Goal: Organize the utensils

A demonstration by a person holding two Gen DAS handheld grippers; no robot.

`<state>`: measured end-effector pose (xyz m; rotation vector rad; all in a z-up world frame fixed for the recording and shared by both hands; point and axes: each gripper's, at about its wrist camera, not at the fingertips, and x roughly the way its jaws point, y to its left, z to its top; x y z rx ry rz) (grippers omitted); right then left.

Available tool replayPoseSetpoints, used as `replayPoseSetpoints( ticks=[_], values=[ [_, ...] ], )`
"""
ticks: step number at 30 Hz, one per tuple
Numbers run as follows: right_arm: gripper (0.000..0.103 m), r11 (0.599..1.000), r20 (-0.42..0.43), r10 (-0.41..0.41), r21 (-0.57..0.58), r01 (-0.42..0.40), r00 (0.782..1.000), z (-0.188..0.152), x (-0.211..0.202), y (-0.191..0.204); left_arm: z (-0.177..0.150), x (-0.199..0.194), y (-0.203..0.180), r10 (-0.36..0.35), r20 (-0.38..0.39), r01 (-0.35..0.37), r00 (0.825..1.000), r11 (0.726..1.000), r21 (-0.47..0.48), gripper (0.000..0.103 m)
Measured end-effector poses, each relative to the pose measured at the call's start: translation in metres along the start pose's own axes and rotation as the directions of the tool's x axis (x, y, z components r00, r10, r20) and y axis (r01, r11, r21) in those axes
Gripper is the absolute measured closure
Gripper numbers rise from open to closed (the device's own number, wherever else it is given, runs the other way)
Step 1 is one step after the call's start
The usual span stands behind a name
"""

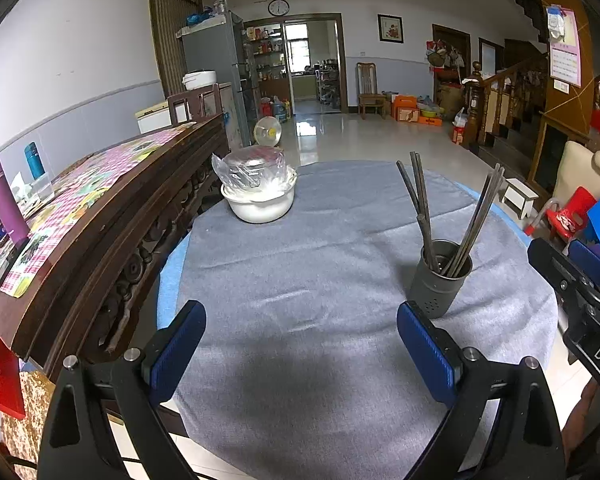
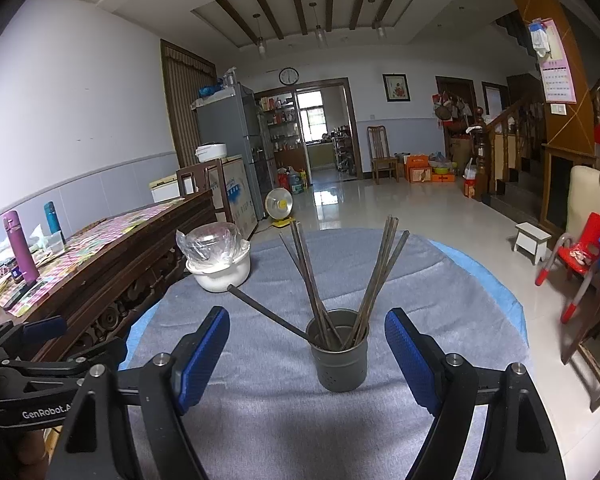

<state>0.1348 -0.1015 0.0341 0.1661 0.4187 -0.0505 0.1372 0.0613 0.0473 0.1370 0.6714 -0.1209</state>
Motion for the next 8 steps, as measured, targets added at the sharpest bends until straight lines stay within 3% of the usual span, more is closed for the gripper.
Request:
replayPoseSetpoints(
  ticks=[4,8],
  values=[
    [0.020,1.000,-0.012,0.003,0.010,-0.003,1.000,-0.002,0.006,-0.004,-0.001,0.006,-0.001,-0.002,-0.007,0.002,1.000,1.000,0.001,0.007],
    [0.020,0.997,-0.050,-0.025,0.070,0.028,0.998,-0.010,0.023,-0.026,-0.006,0.033,0.003,-0.013,-0.071,0.011,0.997,1.000,-0.025,0.007]
  ],
)
